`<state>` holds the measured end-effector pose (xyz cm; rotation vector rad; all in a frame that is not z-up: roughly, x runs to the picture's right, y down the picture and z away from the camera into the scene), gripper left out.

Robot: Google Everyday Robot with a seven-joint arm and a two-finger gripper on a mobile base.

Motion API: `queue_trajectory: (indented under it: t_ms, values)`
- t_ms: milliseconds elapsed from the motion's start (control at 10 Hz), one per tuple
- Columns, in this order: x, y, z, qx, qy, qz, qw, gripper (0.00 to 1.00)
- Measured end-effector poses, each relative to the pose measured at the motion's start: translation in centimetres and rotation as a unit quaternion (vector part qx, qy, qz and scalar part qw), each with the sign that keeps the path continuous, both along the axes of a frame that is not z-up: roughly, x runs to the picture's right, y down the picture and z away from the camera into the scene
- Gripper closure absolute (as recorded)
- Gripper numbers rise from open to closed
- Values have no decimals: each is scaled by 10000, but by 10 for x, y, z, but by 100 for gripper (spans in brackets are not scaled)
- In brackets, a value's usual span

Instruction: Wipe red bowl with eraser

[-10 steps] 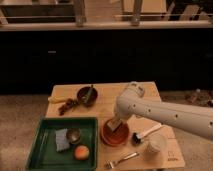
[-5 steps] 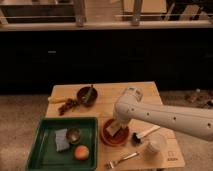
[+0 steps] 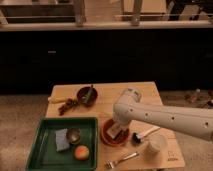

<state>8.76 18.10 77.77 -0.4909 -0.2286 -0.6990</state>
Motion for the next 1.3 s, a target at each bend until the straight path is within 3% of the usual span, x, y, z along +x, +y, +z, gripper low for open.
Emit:
queue_trajectory:
  t_ms: [200,600,900,1300]
  values:
    - [24,-1,1,6,229,75,9997,96]
    - [39,-13,14,25,470,78,9989,96]
    - [26,-24,29,37,466,-76,9989,96]
    - [-11,-28,32,69,218,-419,9989,96]
